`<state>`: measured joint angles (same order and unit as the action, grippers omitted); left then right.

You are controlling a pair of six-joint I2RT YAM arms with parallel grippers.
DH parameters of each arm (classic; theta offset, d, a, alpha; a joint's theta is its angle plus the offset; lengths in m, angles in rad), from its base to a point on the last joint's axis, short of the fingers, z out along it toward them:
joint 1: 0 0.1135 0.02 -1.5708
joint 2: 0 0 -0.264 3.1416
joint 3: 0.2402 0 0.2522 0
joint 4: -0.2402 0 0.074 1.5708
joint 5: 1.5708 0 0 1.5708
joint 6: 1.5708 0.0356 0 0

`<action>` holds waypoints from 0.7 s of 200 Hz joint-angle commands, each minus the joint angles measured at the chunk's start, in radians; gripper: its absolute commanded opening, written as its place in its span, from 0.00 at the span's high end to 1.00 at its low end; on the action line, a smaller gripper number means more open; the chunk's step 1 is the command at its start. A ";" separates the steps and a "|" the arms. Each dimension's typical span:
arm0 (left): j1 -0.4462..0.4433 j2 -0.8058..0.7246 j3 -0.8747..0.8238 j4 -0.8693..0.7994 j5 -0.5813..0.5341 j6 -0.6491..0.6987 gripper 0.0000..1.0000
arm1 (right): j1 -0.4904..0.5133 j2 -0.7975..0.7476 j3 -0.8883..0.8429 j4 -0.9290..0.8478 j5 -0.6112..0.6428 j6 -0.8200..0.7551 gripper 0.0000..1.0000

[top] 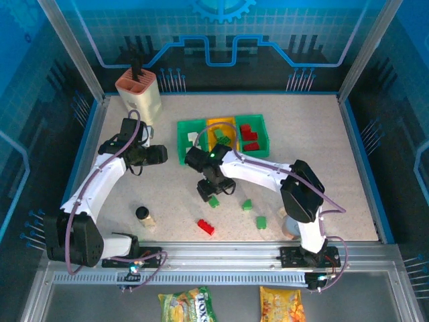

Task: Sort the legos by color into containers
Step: Pick up the lego from the bottom-center of the table.

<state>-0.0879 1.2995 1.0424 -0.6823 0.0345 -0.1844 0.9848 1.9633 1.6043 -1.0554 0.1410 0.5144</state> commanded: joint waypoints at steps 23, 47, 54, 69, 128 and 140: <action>0.008 0.012 -0.001 -0.003 0.018 -0.009 0.34 | 0.028 0.063 -0.040 0.045 -0.053 0.048 0.35; 0.008 0.015 -0.002 -0.003 0.018 -0.009 0.34 | 0.028 0.077 -0.059 0.067 -0.056 0.058 0.37; 0.009 0.015 -0.001 -0.003 0.018 -0.009 0.34 | 0.028 0.082 -0.062 0.071 -0.056 0.058 0.37; 0.009 0.017 0.001 -0.005 0.020 -0.010 0.34 | 0.026 0.096 -0.069 0.078 -0.058 0.058 0.38; 0.009 0.018 0.000 -0.004 0.020 -0.010 0.34 | 0.025 0.127 -0.079 0.092 -0.063 0.059 0.45; 0.008 0.018 0.000 -0.004 0.021 -0.010 0.34 | 0.024 0.129 -0.081 0.092 -0.060 0.060 0.47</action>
<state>-0.0879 1.3090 1.0424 -0.6823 0.0345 -0.1844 1.0031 2.0689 1.5364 -0.9634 0.0956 0.5610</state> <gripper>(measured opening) 0.657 0.545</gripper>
